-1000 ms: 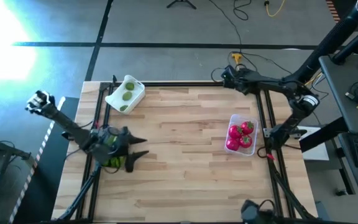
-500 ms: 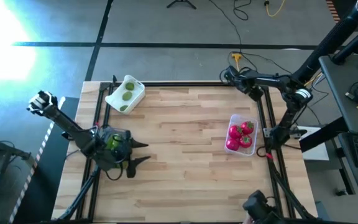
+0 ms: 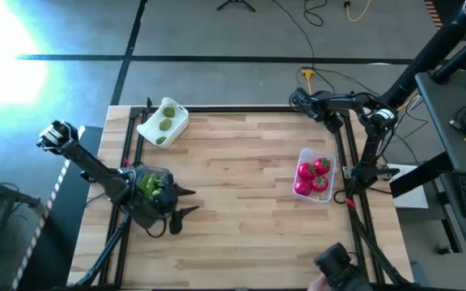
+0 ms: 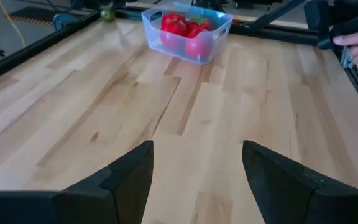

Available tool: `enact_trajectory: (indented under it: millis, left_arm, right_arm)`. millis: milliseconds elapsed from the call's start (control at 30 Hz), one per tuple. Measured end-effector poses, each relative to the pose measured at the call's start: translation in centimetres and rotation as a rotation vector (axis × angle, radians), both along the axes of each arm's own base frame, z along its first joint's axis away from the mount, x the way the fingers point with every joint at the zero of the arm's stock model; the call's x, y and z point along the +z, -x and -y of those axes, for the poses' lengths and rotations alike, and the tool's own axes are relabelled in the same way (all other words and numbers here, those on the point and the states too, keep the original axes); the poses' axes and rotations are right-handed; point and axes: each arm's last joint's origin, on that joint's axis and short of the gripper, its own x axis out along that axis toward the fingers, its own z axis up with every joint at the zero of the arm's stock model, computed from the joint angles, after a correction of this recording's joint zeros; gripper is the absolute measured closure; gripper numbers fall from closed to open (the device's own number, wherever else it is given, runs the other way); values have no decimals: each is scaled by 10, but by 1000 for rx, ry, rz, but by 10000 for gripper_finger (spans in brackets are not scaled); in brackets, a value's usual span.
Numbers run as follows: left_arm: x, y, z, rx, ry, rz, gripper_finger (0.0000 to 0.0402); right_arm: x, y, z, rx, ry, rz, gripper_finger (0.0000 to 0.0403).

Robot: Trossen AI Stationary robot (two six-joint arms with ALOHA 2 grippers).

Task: Sort produce into baskets
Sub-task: Put the lime into the white bin

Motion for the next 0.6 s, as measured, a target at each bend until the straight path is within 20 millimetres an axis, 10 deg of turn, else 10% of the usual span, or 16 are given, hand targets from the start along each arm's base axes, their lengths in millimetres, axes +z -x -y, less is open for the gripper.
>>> enact_trajectory:
  millis: [300, 600]
  left_arm:
    - [-7, -3, 3, 18, 24, -11, 173]
    - [-7, -2, 2, -15, -59, -41, 173]
  right_arm:
    - [4, -14, -4, 140, -67, -2, 215]
    - [47, -90, -34, 670, -42, -72, 215]
